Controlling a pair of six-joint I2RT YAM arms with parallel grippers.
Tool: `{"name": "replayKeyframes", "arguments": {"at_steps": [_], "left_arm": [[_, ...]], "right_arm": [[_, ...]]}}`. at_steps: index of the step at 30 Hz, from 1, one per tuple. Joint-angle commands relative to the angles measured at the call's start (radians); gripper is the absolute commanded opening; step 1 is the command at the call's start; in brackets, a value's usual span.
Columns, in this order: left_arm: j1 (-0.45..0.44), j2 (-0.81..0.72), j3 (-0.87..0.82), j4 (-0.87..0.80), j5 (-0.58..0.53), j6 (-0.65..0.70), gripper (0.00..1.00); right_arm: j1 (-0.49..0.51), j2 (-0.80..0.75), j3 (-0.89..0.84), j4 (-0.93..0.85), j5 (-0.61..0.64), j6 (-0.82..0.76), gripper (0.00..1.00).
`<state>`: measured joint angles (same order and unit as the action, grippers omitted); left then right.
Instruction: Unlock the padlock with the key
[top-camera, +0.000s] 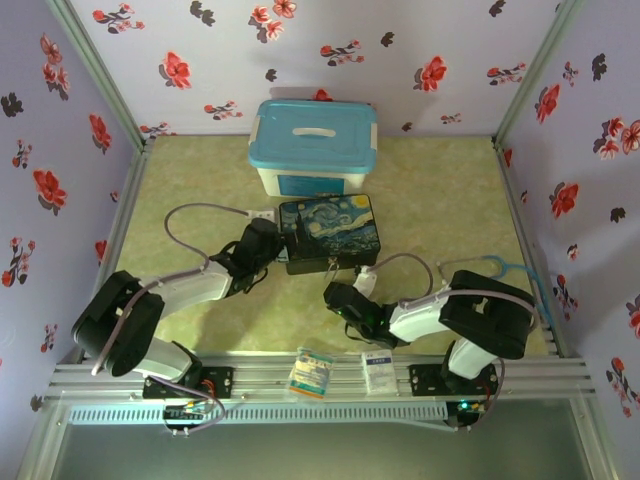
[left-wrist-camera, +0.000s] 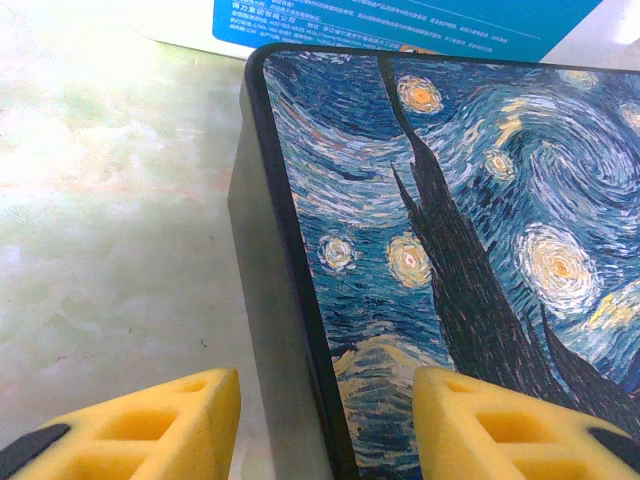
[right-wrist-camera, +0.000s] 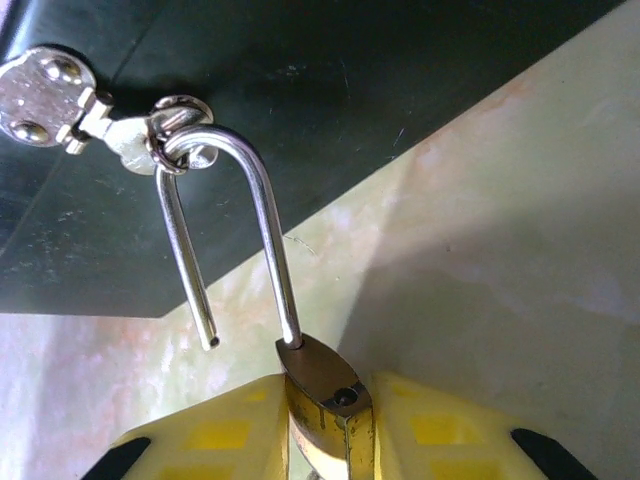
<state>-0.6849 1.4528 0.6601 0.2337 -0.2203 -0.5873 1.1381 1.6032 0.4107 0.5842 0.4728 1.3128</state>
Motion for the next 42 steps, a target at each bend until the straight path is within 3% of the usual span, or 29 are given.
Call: {"name": "replayKeyframes", "arguments": {"at_steps": [1,9,13,20,26,32,37,42], "left_arm": [[0.018,0.049,-0.037,-0.062,-0.039,0.05,0.47],[0.019,0.052,-0.045,-0.051,-0.039,0.054,0.45],[0.022,0.054,-0.046,-0.051,-0.039,0.059,0.44],[0.038,0.064,-0.053,-0.041,-0.038,0.074,0.41],[0.047,0.068,-0.066,-0.029,-0.03,0.085,0.4],[0.05,0.078,-0.066,-0.018,-0.009,0.082,0.4],[0.05,0.074,-0.055,-0.031,-0.005,0.082,0.4],[0.056,0.08,-0.04,-0.039,-0.006,0.081,0.4]], "right_arm": [[0.01,0.052,0.001,-0.014,0.034,0.103,0.24],[0.017,0.086,0.018,0.022,0.103,0.099,0.21],[0.009,0.062,-0.039,0.084,0.132,0.096,0.14],[0.004,0.085,-0.122,0.4,0.128,0.074,0.04],[0.005,0.238,-0.105,0.658,0.105,0.104,0.02],[0.012,0.398,-0.063,0.802,0.173,0.191,0.0],[0.014,0.39,-0.044,0.802,0.226,0.164,0.0],[0.019,0.389,-0.087,0.802,0.326,0.241,0.0]]}}
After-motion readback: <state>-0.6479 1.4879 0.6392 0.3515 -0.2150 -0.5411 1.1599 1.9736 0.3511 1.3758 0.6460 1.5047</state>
